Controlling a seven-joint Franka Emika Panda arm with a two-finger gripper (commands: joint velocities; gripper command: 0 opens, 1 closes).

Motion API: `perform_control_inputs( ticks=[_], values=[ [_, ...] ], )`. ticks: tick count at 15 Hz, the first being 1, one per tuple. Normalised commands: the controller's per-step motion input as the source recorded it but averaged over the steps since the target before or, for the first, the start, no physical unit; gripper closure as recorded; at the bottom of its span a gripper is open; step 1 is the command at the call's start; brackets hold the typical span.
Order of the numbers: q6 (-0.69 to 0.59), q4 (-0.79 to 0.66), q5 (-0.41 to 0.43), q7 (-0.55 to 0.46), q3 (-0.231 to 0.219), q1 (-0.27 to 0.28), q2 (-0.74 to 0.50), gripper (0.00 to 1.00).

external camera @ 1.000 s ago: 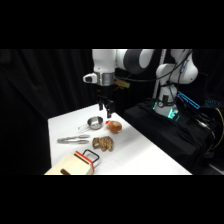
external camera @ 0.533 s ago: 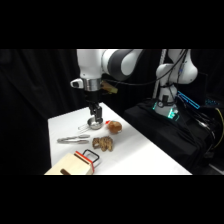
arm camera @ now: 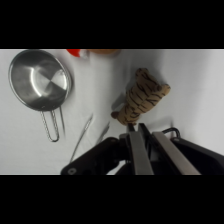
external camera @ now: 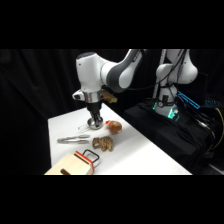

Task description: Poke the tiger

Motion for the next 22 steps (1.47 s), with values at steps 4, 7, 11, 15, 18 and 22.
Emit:
perform_control_inputs(
  ticks=[4, 7, 11, 15, 18, 22],
  values=[
    [0.36, 0.02, 0.134, -0.04, 0.035, -0.037, 0.26, 0.95],
    [0.32, 0.1, 0.177, -0.12, 0.065, -0.089, 0.34, 0.95],
    [0.21, 0.19, 0.176, -0.15, 0.108, -0.112, 0.37, 0.96],
    [0.09, 0.2, 0.148, -0.17, 0.117, -0.117, 0.29, 0.95],
    [-0.07, 0.02, 0.096, -0.11, 0.064, -0.067, -0.06, 0.96],
    [-0.26, -0.26, 0.04, -0.06, 0.017, -0.008, -0.58, 0.96]
  ],
)
